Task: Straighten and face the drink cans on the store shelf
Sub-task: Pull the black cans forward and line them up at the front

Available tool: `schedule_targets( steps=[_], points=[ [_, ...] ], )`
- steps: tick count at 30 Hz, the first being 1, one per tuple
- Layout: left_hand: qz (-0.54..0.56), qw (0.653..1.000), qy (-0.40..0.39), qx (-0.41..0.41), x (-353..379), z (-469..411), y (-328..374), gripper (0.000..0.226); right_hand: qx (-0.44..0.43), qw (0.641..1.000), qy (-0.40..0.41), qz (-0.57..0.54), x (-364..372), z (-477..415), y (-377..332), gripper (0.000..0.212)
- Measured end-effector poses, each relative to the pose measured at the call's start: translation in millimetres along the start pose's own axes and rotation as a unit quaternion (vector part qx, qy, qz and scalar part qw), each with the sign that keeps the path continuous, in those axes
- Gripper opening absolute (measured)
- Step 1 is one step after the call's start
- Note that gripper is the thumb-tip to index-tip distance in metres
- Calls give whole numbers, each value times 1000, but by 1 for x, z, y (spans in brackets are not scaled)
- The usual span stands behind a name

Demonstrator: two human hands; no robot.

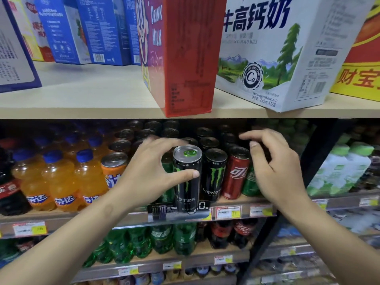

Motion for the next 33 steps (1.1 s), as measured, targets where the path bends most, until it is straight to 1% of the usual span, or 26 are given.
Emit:
schedule_targets(
  steps=[2,7,13,18,22,28,33],
  points=[
    [-12,1000,-10,-3,5,-5,-1,67,10,1000,12,-2,-11,1,4,27],
    [-5,1000,-22,13,17,-18,0,60,46,998,37,-10,-34,7,17,27],
    [-22,998,-55,7,34,-25,-7,55,69,996,46,-13,-43,15,28,23],
    [-39,998,-54,8,38,-28,-6,51,76,996,39,-15,-42,18,29,22],
    [-52,997,-63,3,44,-30,-11,55,74,997,26,-20,-38,18,26,27],
    [-62,995,-70,-21,52,-32,-29,64,77,996,16,-32,-33,19,21,24],
    [-72,994,-75,-18,55,-31,-32,66,74,997,8,-30,-32,18,19,23]
  ],
)
Point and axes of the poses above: each hand's wrist, its own z-axis away from the middle knuckle, its own x-axis out of the palm, y = z × x, the point moved 9 cm from there along -z, towards the middle knuckle, and after that the axes turned 13 degrees about y, right-handed, at the moved point
